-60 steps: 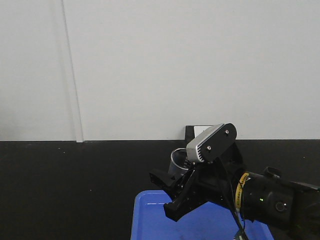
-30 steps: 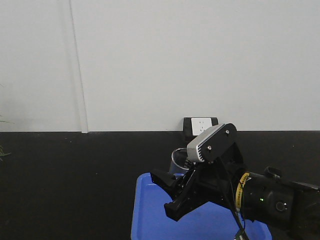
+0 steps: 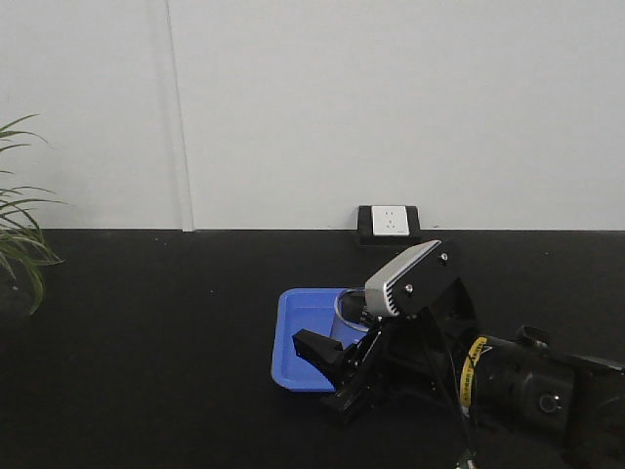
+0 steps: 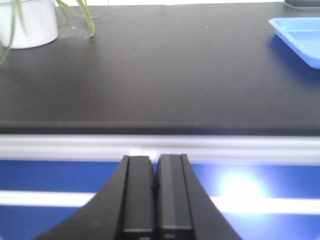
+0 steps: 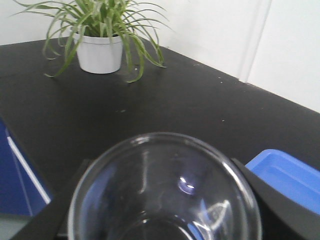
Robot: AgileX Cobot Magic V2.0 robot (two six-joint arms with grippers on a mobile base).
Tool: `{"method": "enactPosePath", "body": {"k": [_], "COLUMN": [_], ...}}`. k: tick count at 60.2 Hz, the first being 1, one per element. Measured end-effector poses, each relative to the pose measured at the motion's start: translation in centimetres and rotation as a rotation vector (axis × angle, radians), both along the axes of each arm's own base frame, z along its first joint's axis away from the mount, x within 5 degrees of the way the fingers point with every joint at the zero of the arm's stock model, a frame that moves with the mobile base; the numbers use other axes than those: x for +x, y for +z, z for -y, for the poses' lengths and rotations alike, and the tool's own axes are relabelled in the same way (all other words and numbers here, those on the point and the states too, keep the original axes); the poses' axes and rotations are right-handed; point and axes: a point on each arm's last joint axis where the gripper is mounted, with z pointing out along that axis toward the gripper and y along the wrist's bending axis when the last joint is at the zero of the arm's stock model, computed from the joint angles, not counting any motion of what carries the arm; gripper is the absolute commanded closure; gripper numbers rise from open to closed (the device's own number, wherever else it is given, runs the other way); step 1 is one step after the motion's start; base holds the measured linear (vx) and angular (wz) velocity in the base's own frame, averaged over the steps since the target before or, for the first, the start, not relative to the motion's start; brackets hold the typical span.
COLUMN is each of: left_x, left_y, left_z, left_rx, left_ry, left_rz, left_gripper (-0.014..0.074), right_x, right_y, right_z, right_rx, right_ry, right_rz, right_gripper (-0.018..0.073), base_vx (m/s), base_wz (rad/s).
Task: Move beaker to silver tray on left bench
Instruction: 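Hold the beaker in the right gripper while the base drives to the other bench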
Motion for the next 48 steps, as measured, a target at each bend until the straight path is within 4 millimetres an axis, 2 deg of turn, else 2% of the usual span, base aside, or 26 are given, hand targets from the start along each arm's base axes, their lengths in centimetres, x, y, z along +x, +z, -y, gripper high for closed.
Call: {"method": "enactPosePath", "body": {"k": [48], "left_x": [0.0], "left_y": [0.0], "left_z": [0.0], "left_rx": [0.0], "left_ry": [0.0], "left_rz": [0.0], "left_gripper": [0.0595], "right_x": [0.0], "right_y": [0.0], "right_z": [-0.01], "right_rx": [0.0], "right_ry": [0.001], "right_rz": [0.0], "right_gripper": [0.0571], "base_vx": [-0.33], "base_wz": [0.04]}}
